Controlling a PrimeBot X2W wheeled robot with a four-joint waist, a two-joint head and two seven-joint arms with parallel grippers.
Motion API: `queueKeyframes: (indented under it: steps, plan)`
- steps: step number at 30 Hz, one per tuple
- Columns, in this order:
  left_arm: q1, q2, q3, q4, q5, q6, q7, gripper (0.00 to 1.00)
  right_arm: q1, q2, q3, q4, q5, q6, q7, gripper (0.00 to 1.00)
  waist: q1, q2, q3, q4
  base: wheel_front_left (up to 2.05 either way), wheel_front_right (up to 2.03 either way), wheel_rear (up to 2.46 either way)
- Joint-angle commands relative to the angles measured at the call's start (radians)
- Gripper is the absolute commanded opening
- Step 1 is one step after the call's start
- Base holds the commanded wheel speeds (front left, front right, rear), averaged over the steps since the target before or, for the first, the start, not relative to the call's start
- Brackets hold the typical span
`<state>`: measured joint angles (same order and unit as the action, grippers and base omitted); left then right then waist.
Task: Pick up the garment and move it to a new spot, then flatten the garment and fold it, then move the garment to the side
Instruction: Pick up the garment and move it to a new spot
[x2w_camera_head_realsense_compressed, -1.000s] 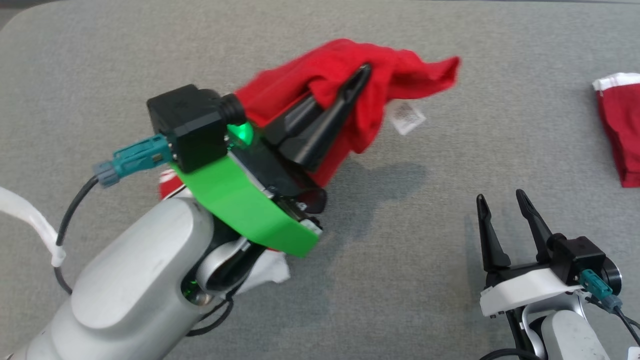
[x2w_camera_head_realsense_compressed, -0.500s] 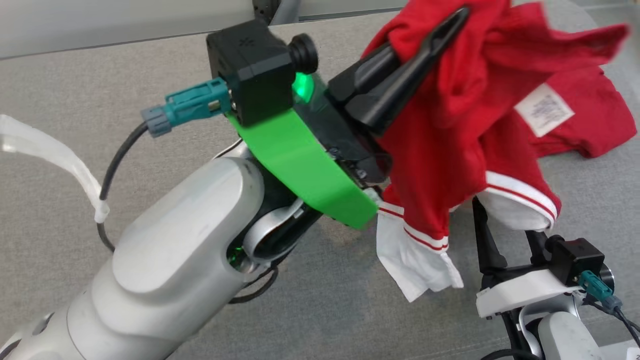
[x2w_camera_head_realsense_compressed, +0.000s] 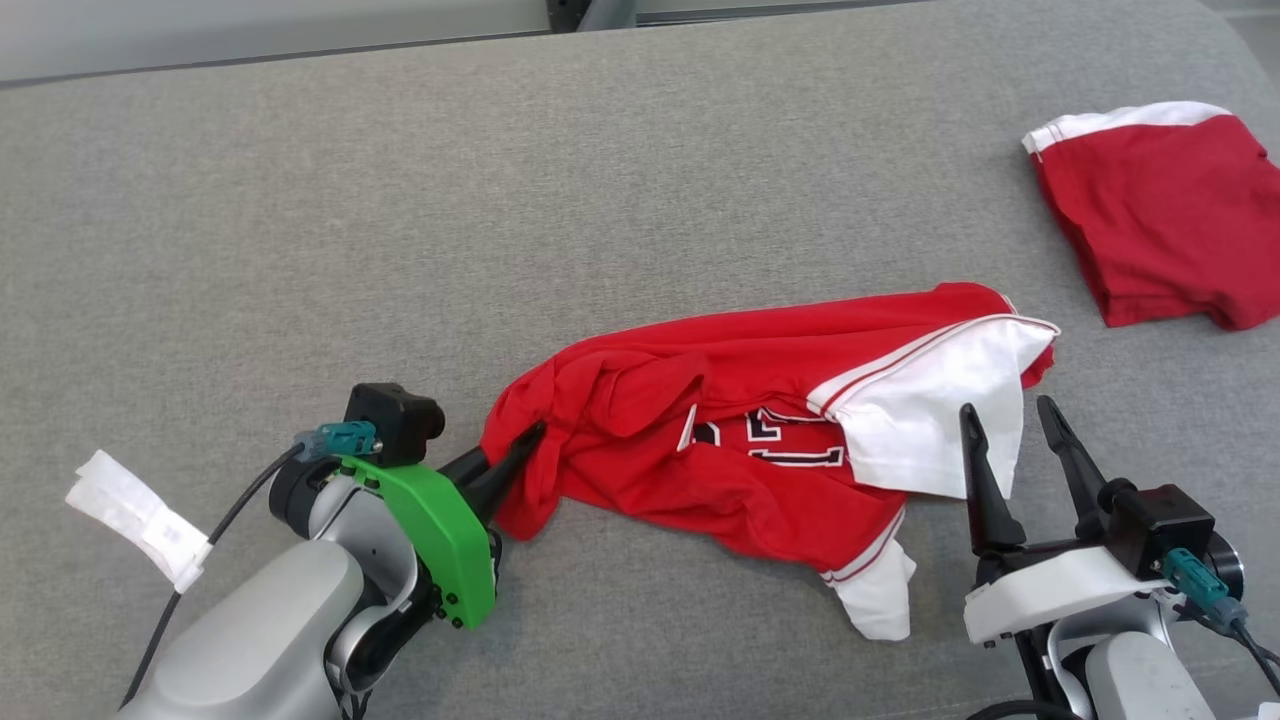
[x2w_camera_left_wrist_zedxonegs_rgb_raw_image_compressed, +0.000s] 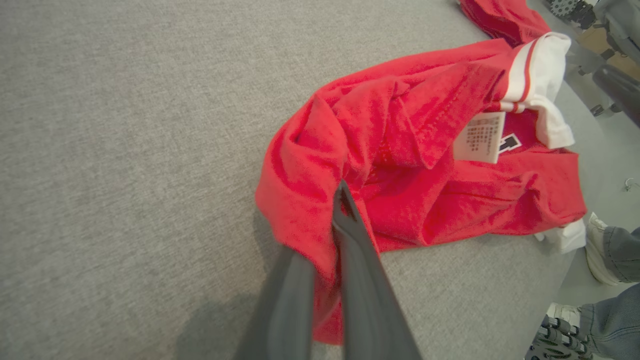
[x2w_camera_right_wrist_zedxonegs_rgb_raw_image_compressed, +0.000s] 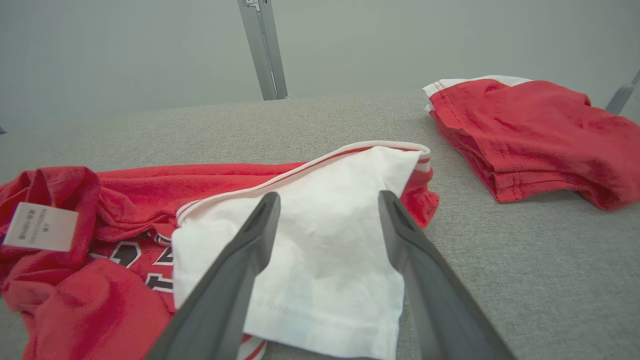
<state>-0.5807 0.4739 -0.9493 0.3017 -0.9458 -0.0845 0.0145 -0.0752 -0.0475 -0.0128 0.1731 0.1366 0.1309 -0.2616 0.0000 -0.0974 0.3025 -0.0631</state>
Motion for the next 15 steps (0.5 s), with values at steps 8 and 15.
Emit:
queueKeyframes:
  steps: [8, 15]
  plan:
    - [0.0, -0.043, -0.005, 0.121, -0.037, -0.036, -0.053, 1.0, 0.003, -0.003, 0.011, 0.017, -0.024, 0.0, -0.001, 1.0, 0.0, 0.0, -0.025, 0.079, 0.0, 0.0, 0.0]
    - [0.12, -0.013, 0.096, 0.099, -0.036, 0.08, -0.249, 1.0, 0.053, -0.003, -0.018, -0.007, -0.035, 0.0, -0.001, 1.0, 0.0, 0.0, -0.1, 0.071, 0.0, 0.0, 0.0]
